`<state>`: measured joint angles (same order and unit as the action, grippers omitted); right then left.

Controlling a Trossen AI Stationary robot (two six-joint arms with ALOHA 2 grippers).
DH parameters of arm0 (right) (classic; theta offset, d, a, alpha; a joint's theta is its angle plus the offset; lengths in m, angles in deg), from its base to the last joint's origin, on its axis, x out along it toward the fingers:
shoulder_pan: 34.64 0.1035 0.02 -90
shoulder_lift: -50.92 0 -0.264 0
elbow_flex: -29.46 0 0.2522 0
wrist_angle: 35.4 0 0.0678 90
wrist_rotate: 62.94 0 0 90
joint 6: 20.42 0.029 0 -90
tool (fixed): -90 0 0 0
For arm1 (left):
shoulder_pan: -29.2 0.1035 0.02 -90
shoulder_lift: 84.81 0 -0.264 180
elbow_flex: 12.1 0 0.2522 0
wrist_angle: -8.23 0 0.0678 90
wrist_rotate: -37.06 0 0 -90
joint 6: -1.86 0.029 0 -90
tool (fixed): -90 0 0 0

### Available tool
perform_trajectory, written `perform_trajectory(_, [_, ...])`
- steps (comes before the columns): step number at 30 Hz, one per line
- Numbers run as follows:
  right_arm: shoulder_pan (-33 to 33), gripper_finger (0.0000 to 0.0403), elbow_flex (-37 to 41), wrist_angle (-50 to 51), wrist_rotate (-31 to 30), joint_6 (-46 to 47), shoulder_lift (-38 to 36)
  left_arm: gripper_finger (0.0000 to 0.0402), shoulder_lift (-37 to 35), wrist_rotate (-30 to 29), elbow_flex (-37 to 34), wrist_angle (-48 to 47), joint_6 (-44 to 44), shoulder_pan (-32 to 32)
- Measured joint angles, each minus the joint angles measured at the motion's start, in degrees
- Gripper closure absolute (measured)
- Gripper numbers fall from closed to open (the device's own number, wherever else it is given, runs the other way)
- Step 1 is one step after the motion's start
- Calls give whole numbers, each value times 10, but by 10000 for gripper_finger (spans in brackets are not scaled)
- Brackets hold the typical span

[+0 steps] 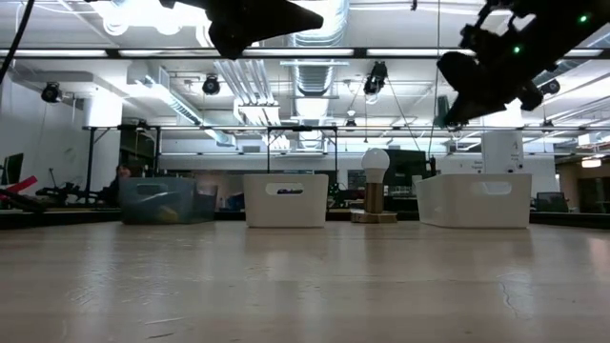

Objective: Pick and place Stapler, Stapler remover, tape
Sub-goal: Put the light blue staple remover into the right white bin, then return to Home Position

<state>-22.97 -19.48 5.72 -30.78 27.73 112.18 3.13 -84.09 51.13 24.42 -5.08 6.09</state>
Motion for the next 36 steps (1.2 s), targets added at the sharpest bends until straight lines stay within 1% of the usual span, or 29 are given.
perform_trajectory(3, [-42,394,7,25,28,22,-18,195,0,-1,0,0,0,0])
perform_trajectory(7, [-121,394,10,24,130,0,-21,195,0,-6,0,0,-4,0])
perform_trajectory(13, [-244,394,16,24,276,-47,4,195,0,-15,0,0,-21,1])
perform_trajectory(15, [-274,394,17,25,308,-63,15,195,0,-15,0,0,-21,1])
perform_trajectory(20, [-323,394,17,26,383,-89,42,195,0,-15,0,0,-21,1])
perform_trajectory(26, [-353,394,17,40,388,-95,74,195,0,-15,0,0,-21,2])
perform_trajectory(31, [-358,391,17,39,383,-103,83,195,0,-15,0,-2,-21,2])
perform_trajectory(33, [-357,382,17,38,384,-112,81,195,0,-15,0,-4,-21,2])
perform_trajectory(36, [-357,358,17,38,384,-121,74,195,0,-15,0,-8,-22,4])
